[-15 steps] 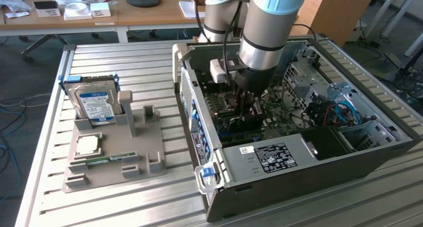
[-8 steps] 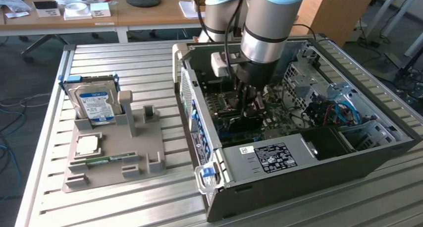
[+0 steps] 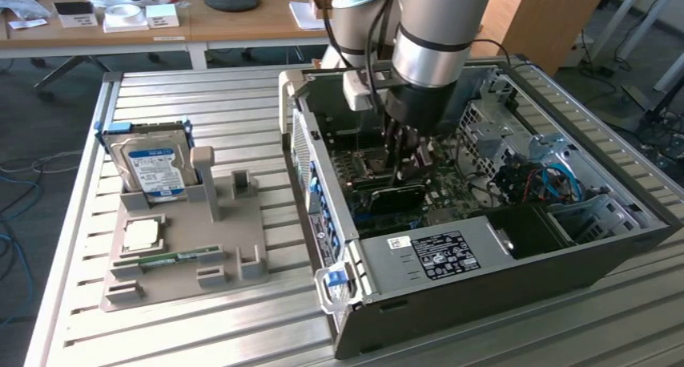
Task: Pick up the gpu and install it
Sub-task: 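Insert the gpu into the slot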
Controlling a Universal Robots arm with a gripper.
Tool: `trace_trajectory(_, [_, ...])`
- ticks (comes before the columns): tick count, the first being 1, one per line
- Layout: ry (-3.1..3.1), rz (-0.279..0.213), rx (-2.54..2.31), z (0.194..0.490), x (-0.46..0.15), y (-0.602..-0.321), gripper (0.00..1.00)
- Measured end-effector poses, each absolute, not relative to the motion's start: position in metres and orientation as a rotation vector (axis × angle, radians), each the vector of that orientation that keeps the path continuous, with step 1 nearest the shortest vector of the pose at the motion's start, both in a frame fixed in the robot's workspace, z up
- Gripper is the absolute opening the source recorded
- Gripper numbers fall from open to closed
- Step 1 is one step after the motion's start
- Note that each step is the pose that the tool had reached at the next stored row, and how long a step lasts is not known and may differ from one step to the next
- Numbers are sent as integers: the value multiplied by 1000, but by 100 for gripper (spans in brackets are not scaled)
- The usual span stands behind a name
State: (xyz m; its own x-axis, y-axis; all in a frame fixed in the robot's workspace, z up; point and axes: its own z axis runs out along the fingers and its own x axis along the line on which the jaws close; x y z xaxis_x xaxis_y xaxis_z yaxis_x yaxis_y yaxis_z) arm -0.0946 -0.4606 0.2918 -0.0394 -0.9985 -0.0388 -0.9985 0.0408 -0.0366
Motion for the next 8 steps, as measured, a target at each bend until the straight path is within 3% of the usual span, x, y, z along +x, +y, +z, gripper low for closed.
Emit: trace_trajectory(8, [2224, -5, -2137, 304, -95, -461, 40])
